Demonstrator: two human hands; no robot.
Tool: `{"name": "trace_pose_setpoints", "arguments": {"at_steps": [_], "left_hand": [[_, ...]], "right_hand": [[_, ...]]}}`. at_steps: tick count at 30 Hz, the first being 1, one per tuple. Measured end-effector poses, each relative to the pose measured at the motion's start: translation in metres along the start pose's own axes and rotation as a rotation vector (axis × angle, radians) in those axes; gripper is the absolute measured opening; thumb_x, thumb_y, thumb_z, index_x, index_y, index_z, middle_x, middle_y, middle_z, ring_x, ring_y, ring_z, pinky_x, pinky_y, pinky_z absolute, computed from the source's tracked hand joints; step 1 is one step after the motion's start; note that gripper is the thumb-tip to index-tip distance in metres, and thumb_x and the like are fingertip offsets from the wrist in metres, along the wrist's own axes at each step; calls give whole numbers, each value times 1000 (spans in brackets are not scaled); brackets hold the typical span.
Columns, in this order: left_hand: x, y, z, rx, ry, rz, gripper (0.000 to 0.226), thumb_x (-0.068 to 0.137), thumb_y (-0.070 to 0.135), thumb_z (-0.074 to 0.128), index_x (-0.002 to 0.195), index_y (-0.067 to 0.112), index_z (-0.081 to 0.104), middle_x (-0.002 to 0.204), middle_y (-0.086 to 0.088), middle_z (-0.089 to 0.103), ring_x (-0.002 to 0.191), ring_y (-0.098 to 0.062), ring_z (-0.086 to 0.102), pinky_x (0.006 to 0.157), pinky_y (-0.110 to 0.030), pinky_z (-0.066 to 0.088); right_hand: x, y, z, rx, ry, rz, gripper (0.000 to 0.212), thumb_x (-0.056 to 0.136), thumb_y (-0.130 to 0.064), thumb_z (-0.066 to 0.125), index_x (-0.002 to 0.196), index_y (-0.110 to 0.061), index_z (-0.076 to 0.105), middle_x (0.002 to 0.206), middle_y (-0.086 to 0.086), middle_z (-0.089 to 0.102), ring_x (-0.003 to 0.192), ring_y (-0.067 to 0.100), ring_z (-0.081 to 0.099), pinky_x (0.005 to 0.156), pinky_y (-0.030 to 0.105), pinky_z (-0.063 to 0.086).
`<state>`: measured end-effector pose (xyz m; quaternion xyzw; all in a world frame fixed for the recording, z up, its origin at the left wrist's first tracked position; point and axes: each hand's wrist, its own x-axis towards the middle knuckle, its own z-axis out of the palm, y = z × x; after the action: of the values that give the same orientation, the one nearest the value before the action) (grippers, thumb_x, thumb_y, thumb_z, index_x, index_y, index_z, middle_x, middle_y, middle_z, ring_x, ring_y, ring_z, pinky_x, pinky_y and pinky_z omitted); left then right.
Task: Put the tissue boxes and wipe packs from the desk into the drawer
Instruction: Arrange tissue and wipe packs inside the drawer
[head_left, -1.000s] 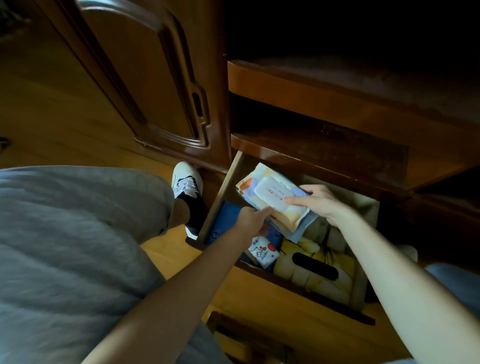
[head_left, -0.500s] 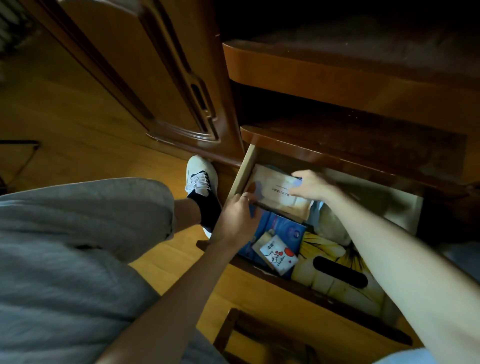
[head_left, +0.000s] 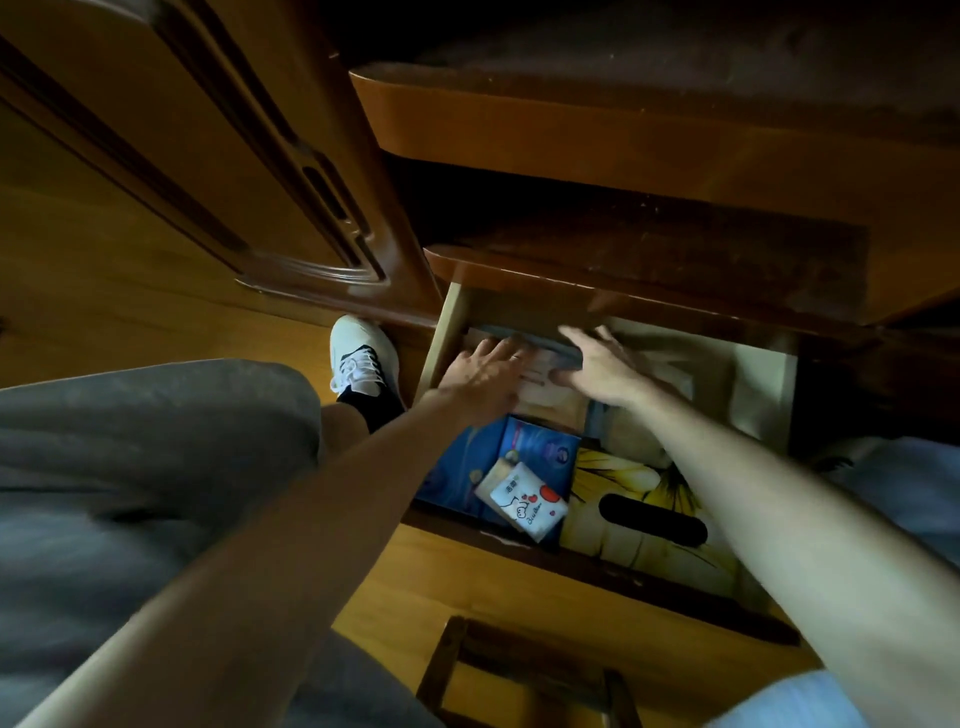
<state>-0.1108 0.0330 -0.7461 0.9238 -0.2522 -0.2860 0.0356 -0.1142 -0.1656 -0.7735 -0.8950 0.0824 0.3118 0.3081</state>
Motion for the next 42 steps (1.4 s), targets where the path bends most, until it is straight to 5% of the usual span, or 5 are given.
{"name": "trace_pose_setpoints", "arguments": {"at_steps": [10, 17, 30, 36, 42], "left_hand": [[50, -2, -4, 261, -147, 39, 124, 63, 66, 79, 160, 26, 13, 166, -7, 14, 148, -35, 17, 116, -57, 21], [58, 7, -8, 245, -251, 62, 120, 64, 52, 87, 158, 19, 19, 161, -7, 30, 147, -32, 26, 120, -53, 17], [52, 13, 2, 112, -135, 14, 106, 77, 69, 64, 160, 25, 14, 167, -4, 19, 151, -34, 19, 120, -56, 13], [52, 36, -10, 102, 5, 131, 91, 84, 60, 63, 158, 25, 24, 165, -4, 23, 152, -29, 17, 122, -56, 7], [46, 81, -11, 11, 102, 244, 54, 95, 35, 59, 145, 16, 49, 150, -7, 46, 140, -26, 37, 111, -45, 33]], "right_hand": [[-27, 71, -17, -22, -23, 29, 95, 78, -58, 77, 156, -32, 29, 146, 2, 54, 129, 25, 53, 97, 40, 46], [-44, 89, -15, -280, 341, 77, 123, 70, -70, 76, 160, -28, 4, 167, 11, 13, 154, 30, 7, 121, 51, -2], [-58, 94, -19, -306, 304, -40, 58, 102, -5, 48, 154, -27, 38, 154, 14, 44, 95, 25, 67, 69, 40, 59], [-69, 101, -26, -206, 213, 51, 69, 100, -57, 45, 158, -29, 24, 149, 9, 50, 128, 30, 54, 104, 51, 44], [-80, 101, -46, -647, 207, 60, 53, 100, -26, 40, 148, -4, 37, 141, 19, 57, 143, 36, 37, 122, 57, 11]]}}
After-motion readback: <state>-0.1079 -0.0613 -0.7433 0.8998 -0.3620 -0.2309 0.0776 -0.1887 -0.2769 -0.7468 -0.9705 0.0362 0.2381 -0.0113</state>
